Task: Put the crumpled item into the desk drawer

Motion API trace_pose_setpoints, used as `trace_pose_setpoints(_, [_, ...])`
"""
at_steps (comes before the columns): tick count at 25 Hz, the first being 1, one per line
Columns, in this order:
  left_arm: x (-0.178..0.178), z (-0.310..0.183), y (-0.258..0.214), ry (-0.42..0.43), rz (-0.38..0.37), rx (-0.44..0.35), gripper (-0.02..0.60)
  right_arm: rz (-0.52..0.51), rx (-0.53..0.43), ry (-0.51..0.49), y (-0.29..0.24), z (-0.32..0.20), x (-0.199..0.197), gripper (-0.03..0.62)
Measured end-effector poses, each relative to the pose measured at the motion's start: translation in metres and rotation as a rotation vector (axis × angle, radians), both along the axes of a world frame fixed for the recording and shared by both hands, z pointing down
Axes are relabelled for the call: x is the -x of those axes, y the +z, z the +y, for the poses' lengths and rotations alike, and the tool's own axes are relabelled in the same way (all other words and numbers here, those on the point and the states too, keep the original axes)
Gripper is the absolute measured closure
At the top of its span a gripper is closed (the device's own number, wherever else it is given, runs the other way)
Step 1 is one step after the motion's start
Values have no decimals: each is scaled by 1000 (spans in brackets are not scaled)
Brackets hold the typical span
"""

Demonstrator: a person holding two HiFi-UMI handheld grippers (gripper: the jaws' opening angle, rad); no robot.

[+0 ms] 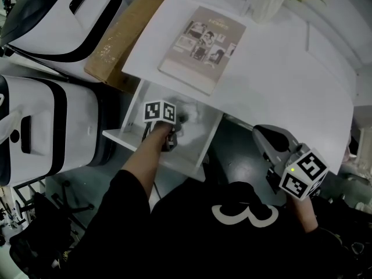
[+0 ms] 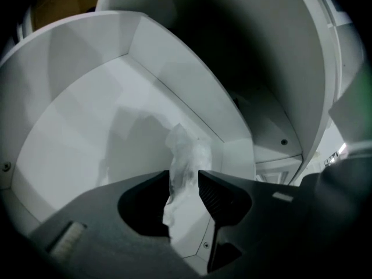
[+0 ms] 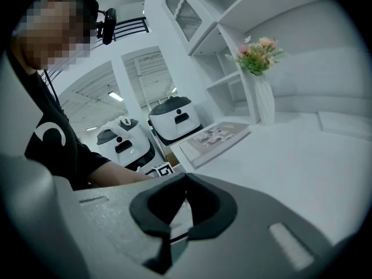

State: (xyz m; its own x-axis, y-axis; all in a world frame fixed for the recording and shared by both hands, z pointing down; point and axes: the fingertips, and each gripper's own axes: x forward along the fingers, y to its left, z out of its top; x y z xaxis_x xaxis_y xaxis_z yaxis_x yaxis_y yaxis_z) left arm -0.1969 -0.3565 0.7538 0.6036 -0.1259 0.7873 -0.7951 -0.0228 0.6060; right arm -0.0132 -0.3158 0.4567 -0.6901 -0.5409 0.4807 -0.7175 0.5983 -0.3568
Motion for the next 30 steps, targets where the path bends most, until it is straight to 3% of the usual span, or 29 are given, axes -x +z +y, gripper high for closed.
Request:
trace_pose_setpoints(2, [8,-2,1,-29,-25,-11,414,-1,1,-5,0,0,1,592])
trace_pose_setpoints(6, [14,-11,-5,-72,-48,-51,309,-6,-3,-8,-3,-3,0,592])
trace_pose_setpoints(9, [16,-15,-15,-98,-38,-89,288,-13,-15,-14,-6,-3,3,592])
trace_pose_setpoints(14, [9,-15,-56,-128,75,-148,288,-18,-33,-27,-18,0,9,592])
trace_pose_setpoints(18, [2,-28,-114,-142,171,-285,290,-34,-67,-39,-34,-2,12,592])
trace_pose_setpoints(22, [-4,-27,-182,-166,282,-397,309,-60,-98,-57,-51,2,22,592])
trace_pose_setpoints(27, [-7,-2,-260,-183,420,-503,421,-98,-130,-81,-68,8,36,592])
trace_pose_setpoints(30, [-6,10,-305,-155,439,-602,457,-121,-145,-101,-77,10,48,592])
